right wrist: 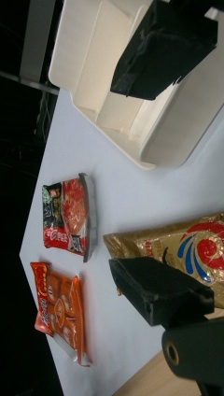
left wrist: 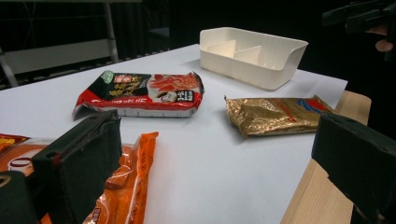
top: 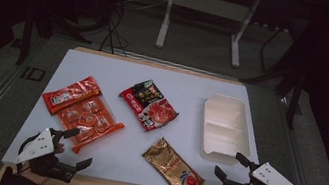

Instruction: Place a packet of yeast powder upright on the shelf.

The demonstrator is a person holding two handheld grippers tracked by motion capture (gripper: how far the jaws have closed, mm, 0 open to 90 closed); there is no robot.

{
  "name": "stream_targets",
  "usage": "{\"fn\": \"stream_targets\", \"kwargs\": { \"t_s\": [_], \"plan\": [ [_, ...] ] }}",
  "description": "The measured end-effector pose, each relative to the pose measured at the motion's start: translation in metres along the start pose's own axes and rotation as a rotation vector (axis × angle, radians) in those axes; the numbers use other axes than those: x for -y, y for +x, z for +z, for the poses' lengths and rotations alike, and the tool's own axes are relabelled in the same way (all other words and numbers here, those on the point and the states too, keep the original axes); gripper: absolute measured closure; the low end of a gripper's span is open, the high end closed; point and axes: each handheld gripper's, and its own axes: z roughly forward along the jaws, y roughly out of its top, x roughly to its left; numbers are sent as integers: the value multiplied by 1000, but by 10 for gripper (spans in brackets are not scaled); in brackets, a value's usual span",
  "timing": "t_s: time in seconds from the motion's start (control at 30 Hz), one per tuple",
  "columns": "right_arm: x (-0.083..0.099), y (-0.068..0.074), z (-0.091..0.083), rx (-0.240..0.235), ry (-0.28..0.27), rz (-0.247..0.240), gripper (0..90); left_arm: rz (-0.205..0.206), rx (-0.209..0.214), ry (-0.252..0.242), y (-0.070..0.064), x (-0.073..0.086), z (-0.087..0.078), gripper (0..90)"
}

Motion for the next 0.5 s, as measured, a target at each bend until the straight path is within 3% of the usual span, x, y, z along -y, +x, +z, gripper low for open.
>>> {"fn": "stream_targets", "kwargs": {
  "t_s": [0.2, 0.37, 0.5],
  "plan": [
    [-1, 2, 2, 19, 24, -13, 115, -5, 7, 1, -1, 0, 1, 23],
    [-2, 4, 2, -15, 33, 14, 115, 0, 8, 5, -2, 0, 2, 23],
    [-11, 11, -2, -4, 18, -17, 127, 1, 5, 1, -2, 0, 1, 23]
  ]
}}
